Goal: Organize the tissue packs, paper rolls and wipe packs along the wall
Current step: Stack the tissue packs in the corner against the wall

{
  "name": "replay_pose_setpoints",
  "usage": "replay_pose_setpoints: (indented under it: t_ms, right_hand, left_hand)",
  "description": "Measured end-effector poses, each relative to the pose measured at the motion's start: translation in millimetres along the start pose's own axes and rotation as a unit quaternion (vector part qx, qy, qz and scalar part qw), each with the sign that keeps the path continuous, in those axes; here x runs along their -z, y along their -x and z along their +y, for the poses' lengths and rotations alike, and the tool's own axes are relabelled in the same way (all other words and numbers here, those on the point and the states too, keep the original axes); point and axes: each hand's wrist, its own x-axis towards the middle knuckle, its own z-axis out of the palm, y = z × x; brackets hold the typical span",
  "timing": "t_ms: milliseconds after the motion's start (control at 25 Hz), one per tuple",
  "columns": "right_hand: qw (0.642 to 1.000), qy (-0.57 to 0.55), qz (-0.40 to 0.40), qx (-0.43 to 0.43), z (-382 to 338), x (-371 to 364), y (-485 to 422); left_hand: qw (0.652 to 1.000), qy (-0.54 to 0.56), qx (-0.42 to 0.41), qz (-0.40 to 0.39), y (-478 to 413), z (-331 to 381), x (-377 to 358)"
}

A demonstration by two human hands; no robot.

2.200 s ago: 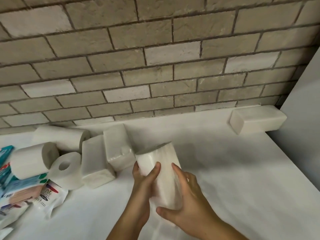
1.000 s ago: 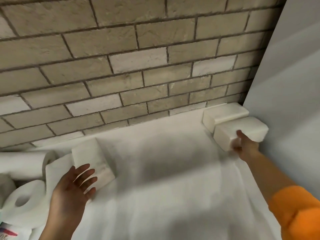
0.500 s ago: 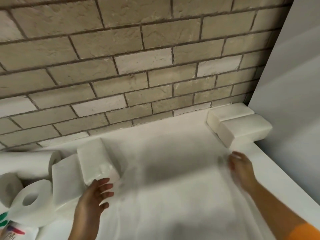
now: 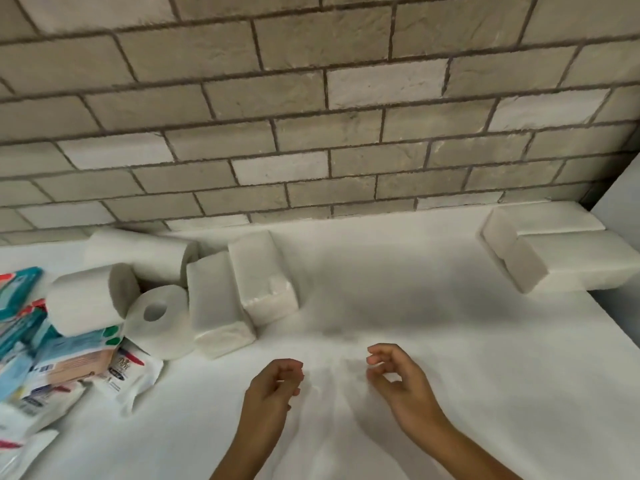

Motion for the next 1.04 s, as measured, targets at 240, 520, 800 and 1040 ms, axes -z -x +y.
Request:
replay_pose_setpoints:
  t_ms: [240, 520, 800, 1040]
  right_hand:
    - [0.996, 0.052, -0.067, 0.017, -36.3, -83.8, -14.2]
    - [0.981, 0.145, -0.128, 0.024, -43.3, -139.1, -18.6]
    - [0.939, 0.277, 0.044, 0.199, -112.2, -197.9, -118.7]
    - [0.877, 0.468, -0.084, 0.064, -68.2, -202.9, -150.5]
  left_hand:
    - [0.999, 0.0, 0.009, 0.035, -5.9, -23.8, 76.3]
    - [0.984, -0.164, -0.062, 0.018, -24.6, -32.5, 133.3]
    - [0.829, -0.417, -0.341, 0.151, -107.2, 22.4, 131.1]
    - [0.804, -0.544, -0.232, 0.056, -147.4, -14.0, 115.4]
